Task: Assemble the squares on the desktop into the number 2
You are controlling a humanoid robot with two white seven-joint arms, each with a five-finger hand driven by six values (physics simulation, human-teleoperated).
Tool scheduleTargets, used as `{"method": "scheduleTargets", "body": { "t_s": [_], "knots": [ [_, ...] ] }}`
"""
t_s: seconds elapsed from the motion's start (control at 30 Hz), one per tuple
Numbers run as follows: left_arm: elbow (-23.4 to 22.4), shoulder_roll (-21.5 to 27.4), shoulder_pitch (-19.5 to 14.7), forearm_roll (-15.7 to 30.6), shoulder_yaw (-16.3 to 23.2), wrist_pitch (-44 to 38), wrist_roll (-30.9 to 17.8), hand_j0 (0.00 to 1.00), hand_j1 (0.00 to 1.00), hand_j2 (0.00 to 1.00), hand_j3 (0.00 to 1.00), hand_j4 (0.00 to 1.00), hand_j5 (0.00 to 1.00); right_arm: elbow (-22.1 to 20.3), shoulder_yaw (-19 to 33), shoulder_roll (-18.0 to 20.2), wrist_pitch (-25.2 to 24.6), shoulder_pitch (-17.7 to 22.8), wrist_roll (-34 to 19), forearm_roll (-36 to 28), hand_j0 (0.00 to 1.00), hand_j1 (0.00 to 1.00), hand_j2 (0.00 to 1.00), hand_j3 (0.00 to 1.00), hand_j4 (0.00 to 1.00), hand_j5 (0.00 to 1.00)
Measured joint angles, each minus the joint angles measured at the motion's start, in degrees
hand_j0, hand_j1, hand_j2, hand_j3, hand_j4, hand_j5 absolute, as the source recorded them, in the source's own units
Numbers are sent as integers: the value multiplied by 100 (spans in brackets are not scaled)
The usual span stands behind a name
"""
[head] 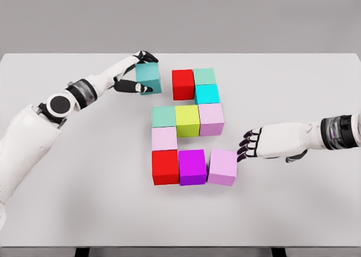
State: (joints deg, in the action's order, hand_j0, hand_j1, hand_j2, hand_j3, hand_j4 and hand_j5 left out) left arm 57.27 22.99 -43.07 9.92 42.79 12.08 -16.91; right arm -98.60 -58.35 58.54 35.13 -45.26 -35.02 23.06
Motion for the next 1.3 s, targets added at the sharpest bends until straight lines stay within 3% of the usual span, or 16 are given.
{"method": "scheduleTargets", "body": {
  "t_s": [0.33,0.9,0.93,1.03,1.13,1.23,1.3],
  "knots": [
    [-373,-312,-53,-226,8,-2,2,26,26,26,26,26,26,45,18,-135,-1,-79,0,-28,100,100,100,100,100,100],
    [-515,-470,-132,-329,6,-2,7,26,26,26,26,26,26,206,469,-125,2,-18,-1,-281,100,100,100,100,100,100],
    [-527,-481,-132,-331,7,-2,8,26,26,26,26,26,26,314,628,-88,2,9,0,-452,100,100,100,100,100,100],
    [-546,-501,-132,-338,8,-1,9,26,26,26,26,26,26,1069,1431,117,6,599,0,-1330,100,100,100,100,100,100],
    [-552,-515,-132,-337,7,2,10,27,27,27,27,27,27,1737,2185,723,12,1502,-2,-2675,100,100,100,100,100,100],
    [-555,-520,-132,-341,7,3,14,27,27,27,27,27,27,2157,2509,1114,0,2211,1,-4140,100,100,100,100,100,100],
    [-554,-524,-132,-368,6,4,18,28,28,28,28,28,28,2285,2594,1059,3,2417,0,-4626,100,100,100,100,100,100]
  ]
}}
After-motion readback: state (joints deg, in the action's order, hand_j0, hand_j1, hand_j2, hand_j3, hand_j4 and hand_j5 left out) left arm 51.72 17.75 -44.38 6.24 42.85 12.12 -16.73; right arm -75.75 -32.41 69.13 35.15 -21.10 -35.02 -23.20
